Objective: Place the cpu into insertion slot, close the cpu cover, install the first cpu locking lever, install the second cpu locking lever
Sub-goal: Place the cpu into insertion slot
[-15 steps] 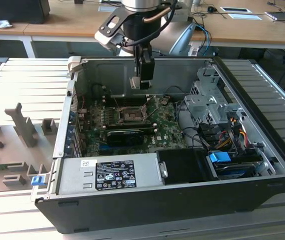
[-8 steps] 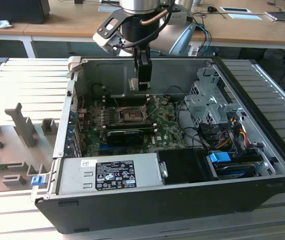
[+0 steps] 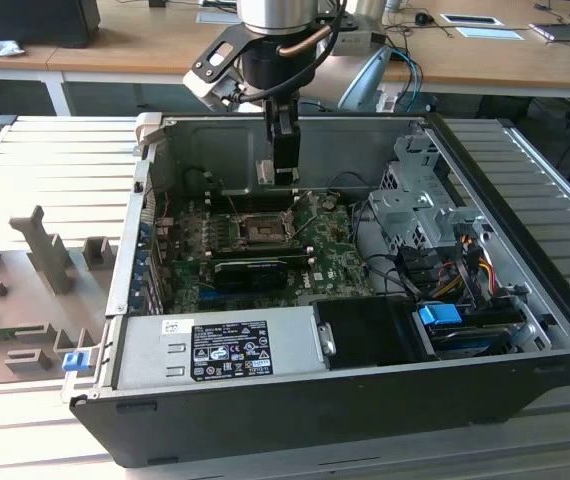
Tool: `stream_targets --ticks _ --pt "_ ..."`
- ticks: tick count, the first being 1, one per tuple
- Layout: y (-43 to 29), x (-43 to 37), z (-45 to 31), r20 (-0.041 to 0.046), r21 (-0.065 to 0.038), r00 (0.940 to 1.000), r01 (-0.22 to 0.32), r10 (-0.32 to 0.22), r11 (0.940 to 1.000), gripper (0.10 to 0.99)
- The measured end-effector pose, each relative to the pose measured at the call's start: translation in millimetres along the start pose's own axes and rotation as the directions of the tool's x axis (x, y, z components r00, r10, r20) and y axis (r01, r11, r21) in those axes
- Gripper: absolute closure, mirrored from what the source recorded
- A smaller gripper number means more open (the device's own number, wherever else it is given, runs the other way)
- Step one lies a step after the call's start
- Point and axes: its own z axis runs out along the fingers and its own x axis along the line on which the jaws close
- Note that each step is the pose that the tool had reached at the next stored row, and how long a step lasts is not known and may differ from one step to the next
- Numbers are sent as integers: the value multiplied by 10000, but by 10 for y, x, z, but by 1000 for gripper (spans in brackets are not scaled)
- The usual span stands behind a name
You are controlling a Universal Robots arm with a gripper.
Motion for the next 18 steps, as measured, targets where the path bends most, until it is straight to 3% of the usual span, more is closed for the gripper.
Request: stream_targets --ticks 8,18 --pt "-68 -4 152 -33 5 9996 273 -273 9996 557" --pt "-72 -4 192 -33 6 9996 289 -289 9996 557"
